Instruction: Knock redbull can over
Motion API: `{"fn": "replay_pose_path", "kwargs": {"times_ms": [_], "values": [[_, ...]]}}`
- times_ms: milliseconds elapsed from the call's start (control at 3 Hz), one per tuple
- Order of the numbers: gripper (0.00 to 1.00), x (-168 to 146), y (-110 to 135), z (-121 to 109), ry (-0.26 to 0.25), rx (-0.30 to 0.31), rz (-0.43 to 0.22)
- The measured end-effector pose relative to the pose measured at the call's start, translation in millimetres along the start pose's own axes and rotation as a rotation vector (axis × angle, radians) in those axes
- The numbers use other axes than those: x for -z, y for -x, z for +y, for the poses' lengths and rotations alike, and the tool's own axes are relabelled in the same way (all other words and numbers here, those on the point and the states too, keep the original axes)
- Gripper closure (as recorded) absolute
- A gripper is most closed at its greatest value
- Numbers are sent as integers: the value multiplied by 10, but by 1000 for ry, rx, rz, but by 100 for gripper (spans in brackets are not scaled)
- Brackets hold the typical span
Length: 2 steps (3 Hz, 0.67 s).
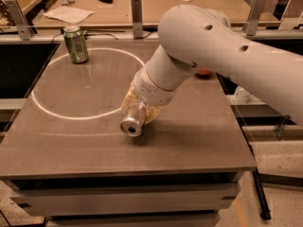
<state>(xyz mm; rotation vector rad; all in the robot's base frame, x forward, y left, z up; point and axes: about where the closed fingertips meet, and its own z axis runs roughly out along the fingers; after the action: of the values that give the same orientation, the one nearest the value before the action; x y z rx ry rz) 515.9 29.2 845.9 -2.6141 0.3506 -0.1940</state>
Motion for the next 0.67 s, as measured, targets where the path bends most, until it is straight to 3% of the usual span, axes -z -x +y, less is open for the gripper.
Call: {"fn": "replay_pose_path", "kwargs": {"times_ms": [333,667], "values": [[14,-6,-3,-4,-2,-18,-9],[0,-13,0,-12,-3,-29,-17]]}}
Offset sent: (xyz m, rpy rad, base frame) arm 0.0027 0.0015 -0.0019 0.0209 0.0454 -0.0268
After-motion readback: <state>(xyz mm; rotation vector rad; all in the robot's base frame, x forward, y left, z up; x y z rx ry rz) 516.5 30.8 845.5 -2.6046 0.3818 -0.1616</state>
